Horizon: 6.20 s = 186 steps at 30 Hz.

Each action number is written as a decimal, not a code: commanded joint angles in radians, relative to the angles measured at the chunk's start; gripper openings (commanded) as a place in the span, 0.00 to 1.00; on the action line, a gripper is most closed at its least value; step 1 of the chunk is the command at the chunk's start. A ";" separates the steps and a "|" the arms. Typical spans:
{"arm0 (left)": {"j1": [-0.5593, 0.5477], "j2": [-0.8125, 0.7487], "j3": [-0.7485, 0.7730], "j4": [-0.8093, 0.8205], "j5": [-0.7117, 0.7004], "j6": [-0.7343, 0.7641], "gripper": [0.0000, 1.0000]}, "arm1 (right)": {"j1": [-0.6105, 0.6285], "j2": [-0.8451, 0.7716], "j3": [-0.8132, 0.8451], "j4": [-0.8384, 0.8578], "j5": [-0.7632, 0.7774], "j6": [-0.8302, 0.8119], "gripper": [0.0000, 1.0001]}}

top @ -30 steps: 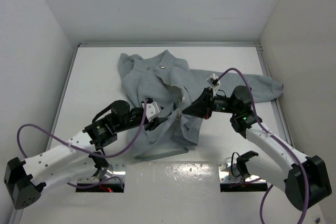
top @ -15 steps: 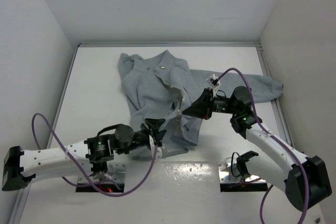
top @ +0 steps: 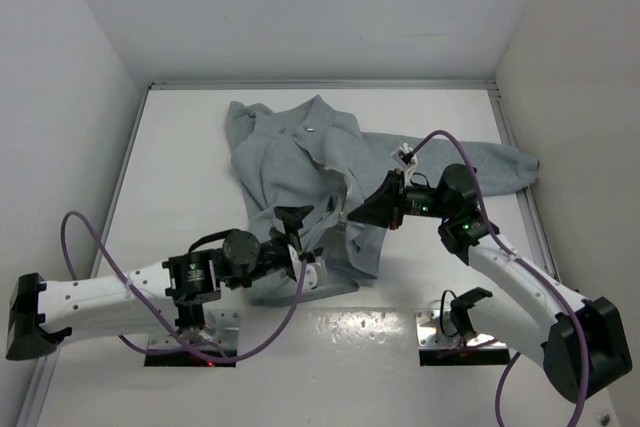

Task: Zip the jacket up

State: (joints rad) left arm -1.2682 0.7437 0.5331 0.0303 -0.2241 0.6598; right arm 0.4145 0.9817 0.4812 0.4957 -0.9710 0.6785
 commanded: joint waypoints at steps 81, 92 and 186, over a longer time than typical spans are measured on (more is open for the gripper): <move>-0.316 0.638 -0.252 1.511 -0.454 0.819 0.48 | 0.053 0.045 -0.056 0.213 0.009 0.231 0.00; -0.298 0.648 -0.243 1.522 -0.445 0.828 0.47 | 0.067 0.032 -0.069 0.184 -0.006 0.205 0.00; 0.000 0.396 0.160 0.425 -0.098 -0.500 0.00 | 0.210 -0.222 -0.072 -0.486 0.477 0.099 0.58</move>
State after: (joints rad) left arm -1.2800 1.1446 0.6449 0.3901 -0.3000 0.1802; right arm 0.6167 0.7498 0.3592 0.0418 -0.5888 0.7654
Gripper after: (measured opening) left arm 0.009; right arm 0.575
